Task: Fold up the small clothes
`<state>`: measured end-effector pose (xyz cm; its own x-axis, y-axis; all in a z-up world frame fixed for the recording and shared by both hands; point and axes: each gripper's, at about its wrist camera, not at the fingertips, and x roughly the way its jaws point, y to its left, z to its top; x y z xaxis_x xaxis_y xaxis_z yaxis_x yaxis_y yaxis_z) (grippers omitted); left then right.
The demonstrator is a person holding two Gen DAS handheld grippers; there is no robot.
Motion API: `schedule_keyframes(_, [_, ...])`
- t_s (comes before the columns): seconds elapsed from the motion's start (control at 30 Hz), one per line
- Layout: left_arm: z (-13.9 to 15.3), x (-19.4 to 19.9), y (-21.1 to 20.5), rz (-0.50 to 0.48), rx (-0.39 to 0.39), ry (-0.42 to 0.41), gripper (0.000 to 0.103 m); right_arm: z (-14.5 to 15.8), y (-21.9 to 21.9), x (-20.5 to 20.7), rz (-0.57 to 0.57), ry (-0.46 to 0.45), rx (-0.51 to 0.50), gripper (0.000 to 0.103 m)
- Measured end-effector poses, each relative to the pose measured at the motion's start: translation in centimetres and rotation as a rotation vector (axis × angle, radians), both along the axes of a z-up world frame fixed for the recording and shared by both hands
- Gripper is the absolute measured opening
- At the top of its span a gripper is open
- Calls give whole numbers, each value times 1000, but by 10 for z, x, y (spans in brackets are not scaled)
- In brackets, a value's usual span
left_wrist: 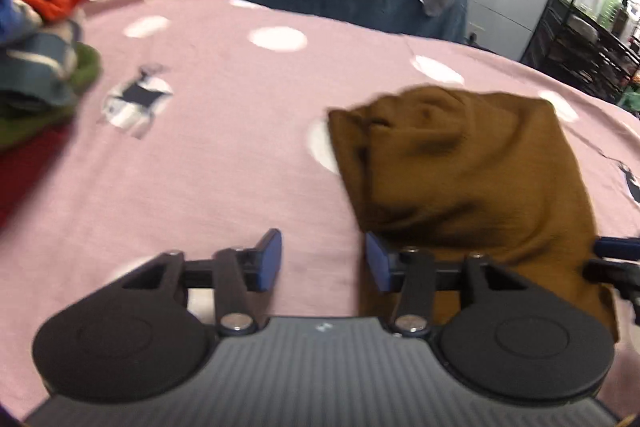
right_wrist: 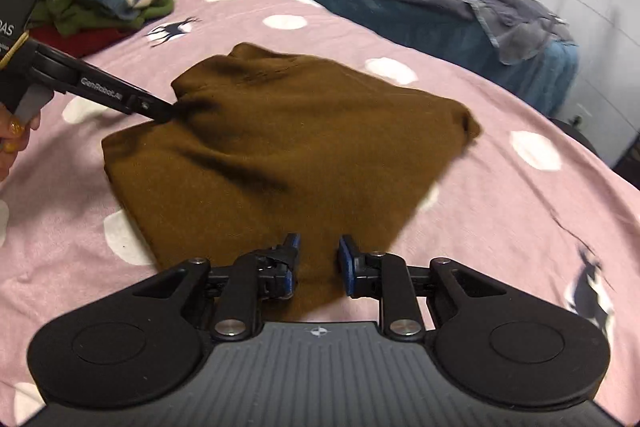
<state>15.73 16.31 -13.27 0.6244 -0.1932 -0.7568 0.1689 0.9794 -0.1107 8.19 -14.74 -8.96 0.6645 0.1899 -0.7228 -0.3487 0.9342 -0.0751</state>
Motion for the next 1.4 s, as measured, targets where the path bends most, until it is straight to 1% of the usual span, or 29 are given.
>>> schedule_keyframes(0.07, [13,-5,1,-21,-57,-25,46,8,2,-11,8,-27,70,40])
schedule_keyframes(0.1, [17,-9,-4,-47,-67,-28,46,10,5,-15,23,-28,94,40])
schedule_keyframes(0.17, [22,-18,-22,-116,-59,-33,47,3,11,-20,17,5,82,41])
schedule_keyframes(0.23, [21,-31,-37,-169,-52,-30,49,-9,13,-24,0,44,64,42])
schedule_keyframes(0.27, [18,-36,-41,-181,-54,-15,52,-15,11,-27,-3,55,66,42])
schedule_keyframes(0.3, [16,-41,-42,-182,-70,1,54,-17,7,-31,-3,47,79,43])
schedule_keyframes(0.33, [13,-46,-40,-176,-93,14,57,-15,5,-35,-5,42,94,43])
schedule_keyframes(0.37, [11,-51,-37,-169,-115,24,62,-13,1,-36,-12,51,103,45])
schedule_keyframes(0.4, [10,-56,-35,-168,-128,27,62,-10,-2,-37,-22,55,105,54])
schedule_keyframes(0.43, [9,-62,-34,-176,-129,26,62,-8,-4,-40,-36,56,97,57])
schedule_keyframes(0.5, [10,-73,-31,-193,-143,15,63,1,-7,-42,-63,47,83,59])
schedule_keyframes(0.53, [11,-77,-28,-189,-173,16,66,3,-9,-44,-70,41,89,60])
schedule_keyframes(0.57, [12,-80,-24,-173,-217,25,71,7,-11,-45,-73,38,100,63])
schedule_keyframes(0.6, [11,-81,-19,-152,-271,40,73,9,-13,-45,-78,38,111,73])
schedule_keyframes(0.63, [10,-82,-14,-133,-327,50,75,10,-14,-45,-88,35,120,80])
schedule_keyframes(0.67, [7,-83,-11,-115,-373,53,75,10,-16,-46,-103,28,127,90])
schedule_keyframes(0.7, [4,-84,-10,-99,-393,56,75,11,-17,-46,-116,19,135,93])
schedule_keyframes(0.77, [-4,-83,-9,-78,-425,96,75,10,-20,-42,-136,16,161,93])
schedule_keyframes(0.87, [-17,-79,-9,-61,-516,141,75,8,-30,-36,-182,28,236,97])
schedule_keyframes(0.9, [-21,-78,-9,-49,-532,142,76,6,-33,-35,-200,30,257,98])
schedule_keyframes(0.97, [-31,-72,-8,-16,-560,157,80,3,-39,-31,-230,33,286,99])
schedule_keyframes(1.0, [-35,-70,-7,-3,-582,168,81,1,-41,-29,-246,38,294,99])
schedule_keyframes(1.1, [-42,-62,-5,25,-655,164,87,-6,-49,-21,-282,55,326,99])
schedule_keyframes(1.2, [-49,-53,-5,47,-697,165,88,-12,-57,-12,-321,72,376,101])
schedule_keyframes(1.27, [-51,-47,-5,64,-721,159,88,-17,-65,-6,-363,83,447,103])
schedule_keyframes(1.4, [-56,-36,-10,112,-765,144,87,-32,-89,12,-463,109,683,103])
